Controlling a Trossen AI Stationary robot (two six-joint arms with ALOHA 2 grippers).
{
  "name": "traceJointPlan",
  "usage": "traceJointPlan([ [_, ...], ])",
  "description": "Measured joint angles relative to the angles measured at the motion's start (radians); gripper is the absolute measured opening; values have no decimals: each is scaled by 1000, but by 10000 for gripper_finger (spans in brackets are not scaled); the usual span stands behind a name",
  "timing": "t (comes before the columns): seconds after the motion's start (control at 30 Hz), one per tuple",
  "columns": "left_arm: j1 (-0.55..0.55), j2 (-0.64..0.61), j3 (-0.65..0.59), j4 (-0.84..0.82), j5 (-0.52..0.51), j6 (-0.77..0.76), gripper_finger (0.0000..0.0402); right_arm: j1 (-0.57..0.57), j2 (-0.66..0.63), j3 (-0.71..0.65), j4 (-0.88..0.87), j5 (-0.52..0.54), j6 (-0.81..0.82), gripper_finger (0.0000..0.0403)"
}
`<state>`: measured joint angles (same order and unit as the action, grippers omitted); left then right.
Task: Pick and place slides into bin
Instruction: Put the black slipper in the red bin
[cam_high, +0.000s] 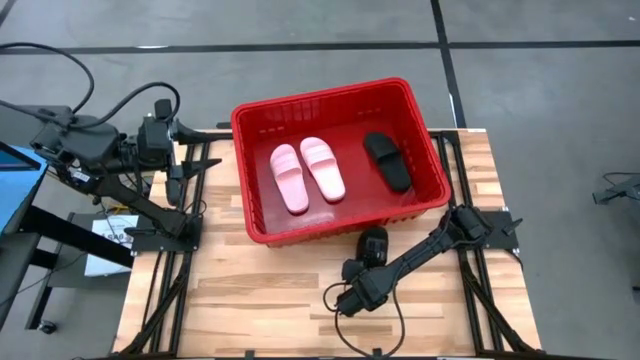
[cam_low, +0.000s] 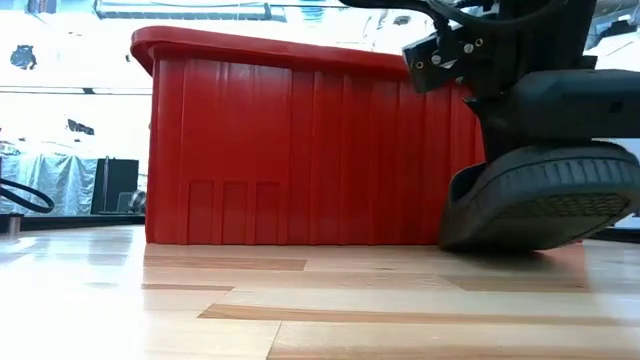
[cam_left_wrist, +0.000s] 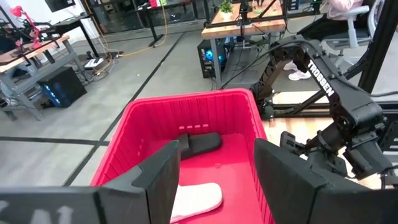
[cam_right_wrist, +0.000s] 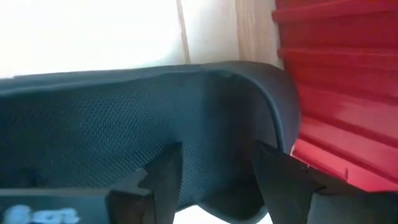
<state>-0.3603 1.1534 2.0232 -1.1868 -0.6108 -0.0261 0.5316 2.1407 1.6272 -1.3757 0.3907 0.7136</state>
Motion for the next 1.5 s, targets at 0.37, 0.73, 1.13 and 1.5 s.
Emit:
traceJointPlan([
  [0.37,0,0,0,-11,-7,3,197,12,-2,66,-42,-17,-7,184],
  [0.73,0,0,0,-12,-7,4,197,16,-2,49,-52,37,-7,184],
  [1.13,0,0,0,-12,-7,4,197,-51,-2,-74,18,40,-7,180],
  [1.5,0,0,0,-49,-8,-16,196,-136,-2,-42,16,-96,-9,14],
])
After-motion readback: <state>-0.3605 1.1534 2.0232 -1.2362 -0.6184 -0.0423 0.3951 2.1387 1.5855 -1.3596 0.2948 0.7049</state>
